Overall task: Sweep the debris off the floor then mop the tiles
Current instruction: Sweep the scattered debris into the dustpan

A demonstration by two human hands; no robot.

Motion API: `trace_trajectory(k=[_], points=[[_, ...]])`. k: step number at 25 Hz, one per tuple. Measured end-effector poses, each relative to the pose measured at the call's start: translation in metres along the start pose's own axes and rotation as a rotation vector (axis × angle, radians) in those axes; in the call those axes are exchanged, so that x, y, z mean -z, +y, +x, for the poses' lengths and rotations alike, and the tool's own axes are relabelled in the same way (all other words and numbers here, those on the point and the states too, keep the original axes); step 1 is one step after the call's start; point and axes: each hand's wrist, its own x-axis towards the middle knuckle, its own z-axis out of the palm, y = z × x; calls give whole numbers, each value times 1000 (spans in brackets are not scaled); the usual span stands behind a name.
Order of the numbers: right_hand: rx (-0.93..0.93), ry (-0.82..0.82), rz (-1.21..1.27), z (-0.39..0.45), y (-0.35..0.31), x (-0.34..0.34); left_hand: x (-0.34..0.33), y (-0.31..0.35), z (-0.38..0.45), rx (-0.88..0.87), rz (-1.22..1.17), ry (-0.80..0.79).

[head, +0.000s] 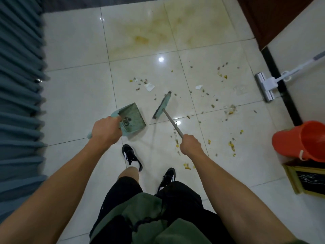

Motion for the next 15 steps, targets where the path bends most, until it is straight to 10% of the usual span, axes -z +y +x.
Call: trace_trajectory(k=[15], points=[[114,-13,-181,121,-278,98,53,-216,144,94,-123,-10]])
